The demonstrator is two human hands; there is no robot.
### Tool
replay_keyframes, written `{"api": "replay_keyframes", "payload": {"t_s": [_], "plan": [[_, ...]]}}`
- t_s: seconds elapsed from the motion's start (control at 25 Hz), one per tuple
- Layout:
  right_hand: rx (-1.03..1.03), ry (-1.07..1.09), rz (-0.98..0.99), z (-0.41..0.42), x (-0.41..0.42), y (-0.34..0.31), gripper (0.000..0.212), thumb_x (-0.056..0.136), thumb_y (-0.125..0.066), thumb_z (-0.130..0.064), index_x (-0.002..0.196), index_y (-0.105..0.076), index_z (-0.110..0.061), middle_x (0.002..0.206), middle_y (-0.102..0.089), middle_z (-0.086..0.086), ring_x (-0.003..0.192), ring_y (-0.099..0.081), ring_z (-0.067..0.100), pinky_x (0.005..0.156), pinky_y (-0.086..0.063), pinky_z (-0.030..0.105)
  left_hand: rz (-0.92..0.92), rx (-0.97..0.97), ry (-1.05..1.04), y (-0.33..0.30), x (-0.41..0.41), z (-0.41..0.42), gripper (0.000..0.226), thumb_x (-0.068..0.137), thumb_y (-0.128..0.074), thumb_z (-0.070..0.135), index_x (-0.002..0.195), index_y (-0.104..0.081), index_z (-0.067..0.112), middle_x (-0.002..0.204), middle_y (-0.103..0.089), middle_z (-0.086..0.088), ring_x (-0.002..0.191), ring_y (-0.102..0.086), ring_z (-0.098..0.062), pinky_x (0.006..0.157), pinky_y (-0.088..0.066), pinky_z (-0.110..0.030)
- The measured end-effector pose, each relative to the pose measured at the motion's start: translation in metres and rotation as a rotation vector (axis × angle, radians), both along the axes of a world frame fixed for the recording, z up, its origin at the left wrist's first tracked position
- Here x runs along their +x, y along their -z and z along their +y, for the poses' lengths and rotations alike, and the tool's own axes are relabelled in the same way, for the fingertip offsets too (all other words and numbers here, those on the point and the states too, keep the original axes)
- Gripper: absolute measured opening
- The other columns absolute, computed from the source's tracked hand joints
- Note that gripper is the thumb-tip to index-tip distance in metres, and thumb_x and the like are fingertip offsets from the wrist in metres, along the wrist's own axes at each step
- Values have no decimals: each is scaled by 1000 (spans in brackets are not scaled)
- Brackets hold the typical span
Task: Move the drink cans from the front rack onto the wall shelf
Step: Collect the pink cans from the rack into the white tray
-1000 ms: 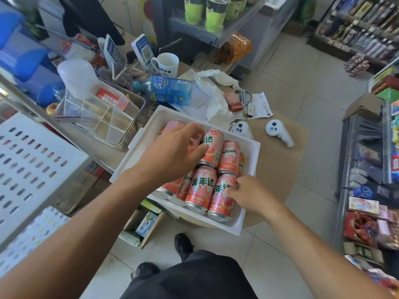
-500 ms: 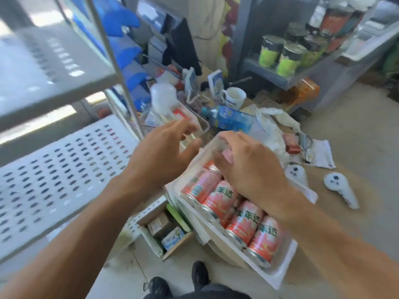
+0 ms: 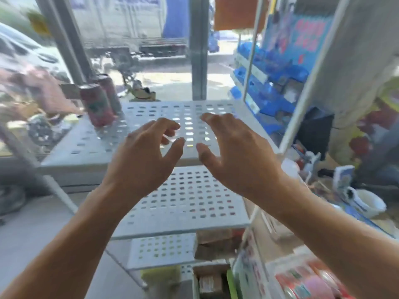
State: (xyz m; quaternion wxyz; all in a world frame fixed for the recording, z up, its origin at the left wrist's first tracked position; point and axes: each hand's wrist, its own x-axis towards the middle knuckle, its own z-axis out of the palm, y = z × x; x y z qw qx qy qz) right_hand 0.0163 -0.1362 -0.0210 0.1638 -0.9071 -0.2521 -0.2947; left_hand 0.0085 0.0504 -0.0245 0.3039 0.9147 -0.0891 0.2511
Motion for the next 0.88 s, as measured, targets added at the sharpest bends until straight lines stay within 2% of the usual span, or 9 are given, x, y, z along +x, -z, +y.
{"api": "replay_keyframes", "payload": {"t_s": [0.2,0.32,0.44,0.6,0.72,0.8,0.88], "plan": [[-81,-131,-53,95,49,-23,54,94,-53,-42,142,-40,-21,128,-55,4,111,-58,26,74,-50,39,-56,11,-165,-11,12,84,32,89,-54,44,117,-60,29,104,-65,13,87,-62,-6,79,-53,-37],[-122,-177,-31,143,77,-24,53,95,-53,-42,142,-39,-21,132,-53,5,114,-56,26,77,-48,39,-59,18,-241,-7,23,123,29,91,-54,42,114,-60,27,105,-67,9,88,-63,-10,81,-53,-39],[-102,-216,32,185,106,-21,56,93,-57,-40,142,-38,-19,132,-53,9,113,-58,29,79,-48,39,-62,17,-302,-2,34,150,29,94,-53,40,114,-60,20,107,-68,2,85,-63,-13,75,-52,-33],[-84,-201,160,240,154,-18,69,91,-60,-41,148,-25,-25,133,-46,15,113,-55,39,88,-48,44,-16,-38,-314,7,41,165,26,96,-53,36,115,-58,19,108,-64,1,87,-61,-13,71,-46,-29],[-75,-131,220,271,189,-16,78,88,-58,-55,150,-15,-35,136,-34,13,123,-45,38,97,-46,54,-7,-76,-316,11,46,175,26,95,-54,36,116,-57,20,107,-63,3,90,-62,-15,78,-53,-38],[-115,-83,211,281,204,-5,73,87,-57,-59,146,-24,-34,137,-30,11,126,-40,36,100,-44,55,-4,-82,-333,10,50,181,28,94,-54,36,117,-56,20,107,-62,4,91,-62,-15,79,-53,-38],[-65,-122,108,285,207,12,62,86,-63,-52,136,-39,-24,134,-37,14,123,-42,37,100,-44,53,-16,-89,-345,9,54,186,26,94,-54,35,116,-56,20,105,-62,6,90,-62,-13,77,-51,-34]]}}
